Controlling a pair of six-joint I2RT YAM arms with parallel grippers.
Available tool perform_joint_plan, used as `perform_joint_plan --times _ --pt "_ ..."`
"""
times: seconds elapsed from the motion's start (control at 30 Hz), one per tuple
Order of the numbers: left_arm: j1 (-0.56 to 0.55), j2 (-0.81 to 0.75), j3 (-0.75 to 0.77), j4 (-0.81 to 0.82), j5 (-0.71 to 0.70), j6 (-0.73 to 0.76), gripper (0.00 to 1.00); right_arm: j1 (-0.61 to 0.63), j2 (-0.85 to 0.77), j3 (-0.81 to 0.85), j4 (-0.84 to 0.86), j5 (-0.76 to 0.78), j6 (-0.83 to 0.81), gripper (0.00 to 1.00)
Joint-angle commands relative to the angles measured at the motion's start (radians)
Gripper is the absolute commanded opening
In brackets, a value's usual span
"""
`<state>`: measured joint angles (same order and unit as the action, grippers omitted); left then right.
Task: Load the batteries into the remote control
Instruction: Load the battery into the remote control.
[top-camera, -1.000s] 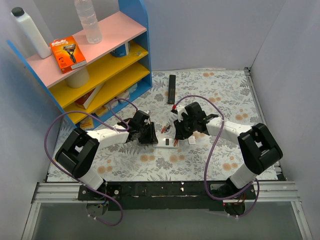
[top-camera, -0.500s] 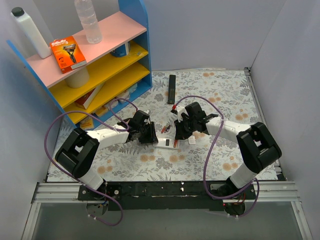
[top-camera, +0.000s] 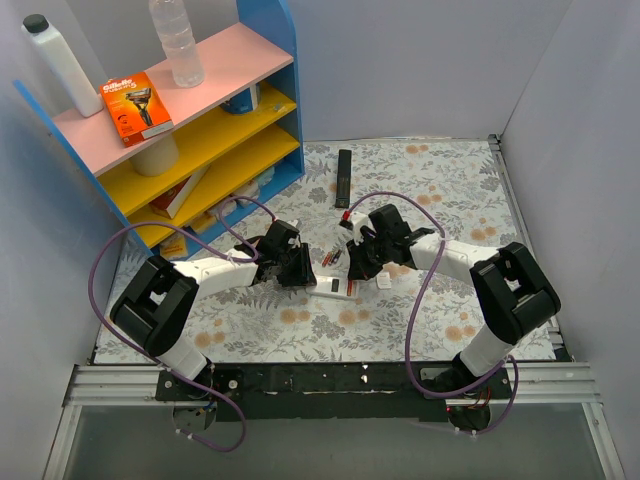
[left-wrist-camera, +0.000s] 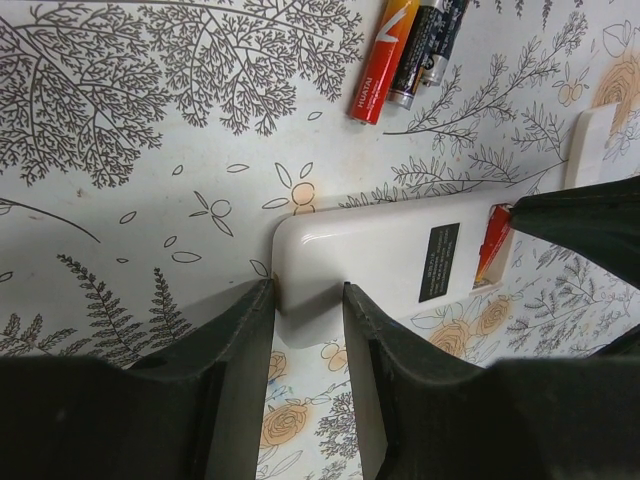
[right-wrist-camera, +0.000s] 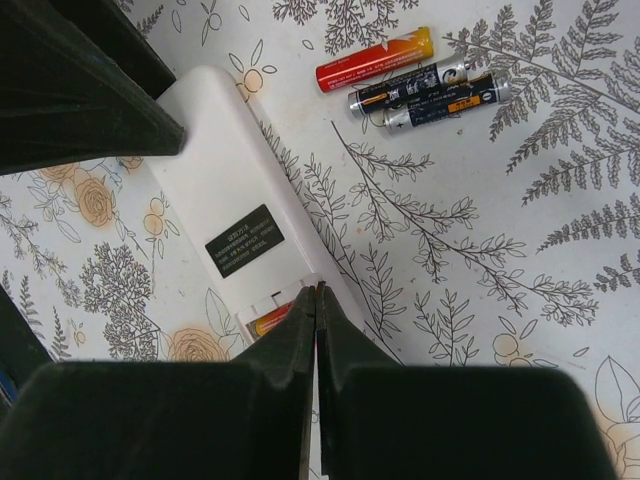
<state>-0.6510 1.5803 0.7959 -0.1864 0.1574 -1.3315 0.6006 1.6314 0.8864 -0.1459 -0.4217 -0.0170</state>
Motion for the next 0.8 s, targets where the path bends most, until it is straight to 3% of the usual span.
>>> perform_joint_plan --times 0.0,0.3,0.53,0.77 --pt "-0.004 -0.017 0.005 0.007 0.004 -0.014 0.33 0.025 0.024 -0.009 -0.041 -0.029 -0.009 0.03" --pt "-0.006 -0.042 -0.038 0.031 0.031 -0.063 0.32 0.056 0.027 -0.052 -0.061 0.026 0.009 0.01" --pt "-0.006 -0.068 -0.078 0.050 0.050 -0.097 0.31 0.059 -0.002 -0.124 -0.005 0.087 0.172 0.01" --pt "-0.007 -0.088 -0.086 0.053 0.044 -0.098 0.32 0.062 -0.056 -0.124 0.026 0.100 0.195 0.01"
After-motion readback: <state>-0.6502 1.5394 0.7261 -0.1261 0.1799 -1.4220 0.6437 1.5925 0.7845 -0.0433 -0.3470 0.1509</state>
